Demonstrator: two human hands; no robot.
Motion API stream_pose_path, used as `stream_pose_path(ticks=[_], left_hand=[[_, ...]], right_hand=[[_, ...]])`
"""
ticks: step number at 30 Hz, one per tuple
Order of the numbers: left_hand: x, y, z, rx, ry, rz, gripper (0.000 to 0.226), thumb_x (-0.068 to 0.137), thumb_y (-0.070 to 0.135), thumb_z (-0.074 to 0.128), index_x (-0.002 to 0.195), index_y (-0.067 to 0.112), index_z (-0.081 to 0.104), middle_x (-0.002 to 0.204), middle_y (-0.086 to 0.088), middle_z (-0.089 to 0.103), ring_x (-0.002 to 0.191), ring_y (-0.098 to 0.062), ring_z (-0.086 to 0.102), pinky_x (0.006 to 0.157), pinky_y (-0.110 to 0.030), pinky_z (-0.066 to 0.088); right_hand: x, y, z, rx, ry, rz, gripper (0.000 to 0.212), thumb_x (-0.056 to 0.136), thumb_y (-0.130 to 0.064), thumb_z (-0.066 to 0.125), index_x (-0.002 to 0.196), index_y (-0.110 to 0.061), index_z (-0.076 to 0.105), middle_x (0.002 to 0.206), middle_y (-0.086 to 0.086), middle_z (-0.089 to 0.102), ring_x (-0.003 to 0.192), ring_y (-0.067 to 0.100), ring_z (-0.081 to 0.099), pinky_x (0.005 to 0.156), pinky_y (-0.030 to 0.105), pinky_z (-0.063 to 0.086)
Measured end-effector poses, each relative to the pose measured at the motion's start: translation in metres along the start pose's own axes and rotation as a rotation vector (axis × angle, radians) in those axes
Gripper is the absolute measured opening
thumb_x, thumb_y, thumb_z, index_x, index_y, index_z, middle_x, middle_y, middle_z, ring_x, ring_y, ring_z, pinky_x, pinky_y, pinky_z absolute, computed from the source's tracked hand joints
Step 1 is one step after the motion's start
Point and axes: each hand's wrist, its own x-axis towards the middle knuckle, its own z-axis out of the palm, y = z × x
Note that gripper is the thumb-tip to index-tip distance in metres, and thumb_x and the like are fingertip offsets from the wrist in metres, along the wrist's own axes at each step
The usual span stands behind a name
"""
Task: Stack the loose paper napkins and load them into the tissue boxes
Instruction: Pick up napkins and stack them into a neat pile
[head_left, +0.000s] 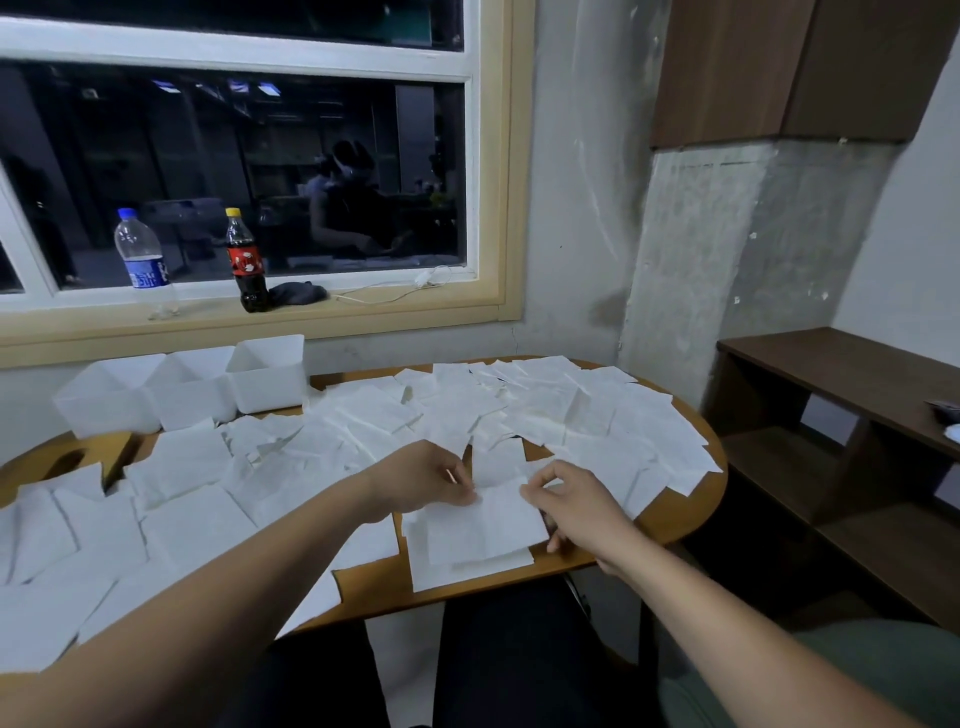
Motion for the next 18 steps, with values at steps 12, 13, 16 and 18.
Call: stream_pose_path(ticks=[12,13,16,18], left_hand=[[-0.005,-0.022,0.009,0.366,-0.051,-0.015,0.020,0.092,0.039,0.085,0.103,0.025,0.078,0.104,0.007,0.071,0.096,-0.014,0.065,0.077,-0.022,0.051],[-0.005,-0.023,0.010,0.382,-0.050,-0.013,0.019,0.091,0.038,0.086,0.101,0.025,0.077,0.102,0.007,0.071,0.094,-0.015,0.065,0.074,-0.020,0.049],[-0.001,-0.021,0.007,0.406,-0.006,0.010,0.022,0.088,0.037,0.089,0.099,0.025,0.075,0.099,0.006,0.070,0.091,-0.015,0.064,0.073,-0.020,0.048],[0.004,-0.017,0.004,0.405,0.064,0.028,0.023,0.089,0.038,0.088,0.102,0.024,0.075,0.100,0.006,0.070,0.090,-0.015,0.065,0.075,-0.021,0.053]], right_hand=[[0.012,0.005,0.018,-0.469,-0.055,-0.134,0.015,0.090,-0.032,0.077,0.099,-0.029,0.065,0.083,-0.006,0.073,0.078,0.013,0.070,0.075,0.036,0.061],[0.017,0.004,0.016,-0.556,-0.038,-0.170,0.011,0.093,-0.033,0.072,0.100,-0.029,0.066,0.088,-0.008,0.071,0.084,0.014,0.069,0.079,0.037,0.060],[0.036,0.001,0.013,-0.765,-0.034,-0.300,0.016,0.099,-0.036,0.064,0.113,-0.028,0.066,0.108,-0.011,0.059,0.104,0.015,0.059,0.089,0.038,0.055],[0.048,-0.001,0.014,-0.817,-0.081,-0.317,0.025,0.101,-0.040,0.064,0.122,-0.026,0.067,0.119,-0.006,0.055,0.112,0.016,0.054,0.093,0.039,0.053]])
